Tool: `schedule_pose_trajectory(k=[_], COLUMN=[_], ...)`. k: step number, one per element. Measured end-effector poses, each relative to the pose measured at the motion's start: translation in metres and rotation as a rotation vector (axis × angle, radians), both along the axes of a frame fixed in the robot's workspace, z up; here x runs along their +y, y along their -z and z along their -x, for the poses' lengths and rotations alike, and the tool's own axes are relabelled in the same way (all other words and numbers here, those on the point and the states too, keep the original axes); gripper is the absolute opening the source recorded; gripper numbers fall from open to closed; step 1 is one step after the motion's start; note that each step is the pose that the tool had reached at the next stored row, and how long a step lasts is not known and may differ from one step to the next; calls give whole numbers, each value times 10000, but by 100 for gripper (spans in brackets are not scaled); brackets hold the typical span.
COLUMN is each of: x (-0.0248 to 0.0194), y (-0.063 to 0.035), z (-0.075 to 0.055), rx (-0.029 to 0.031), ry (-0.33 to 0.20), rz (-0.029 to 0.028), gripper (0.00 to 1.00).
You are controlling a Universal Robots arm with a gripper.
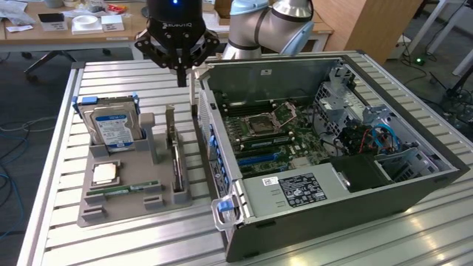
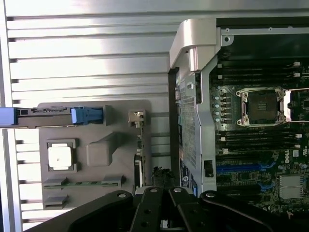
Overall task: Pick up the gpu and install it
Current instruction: 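Reach for the gpu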
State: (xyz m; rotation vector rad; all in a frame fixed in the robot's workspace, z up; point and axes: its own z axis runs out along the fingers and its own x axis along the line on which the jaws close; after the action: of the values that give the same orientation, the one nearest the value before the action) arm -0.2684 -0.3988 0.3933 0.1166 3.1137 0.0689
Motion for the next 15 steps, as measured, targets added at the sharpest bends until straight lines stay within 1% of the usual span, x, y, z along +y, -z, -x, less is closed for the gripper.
schedule_pose_trajectory(k=[5,15], x=[0,0], y=[0,0], z=[36,47], rx=[-1,0], ry=[-1,0], rz=[0,0], gripper=[11,11])
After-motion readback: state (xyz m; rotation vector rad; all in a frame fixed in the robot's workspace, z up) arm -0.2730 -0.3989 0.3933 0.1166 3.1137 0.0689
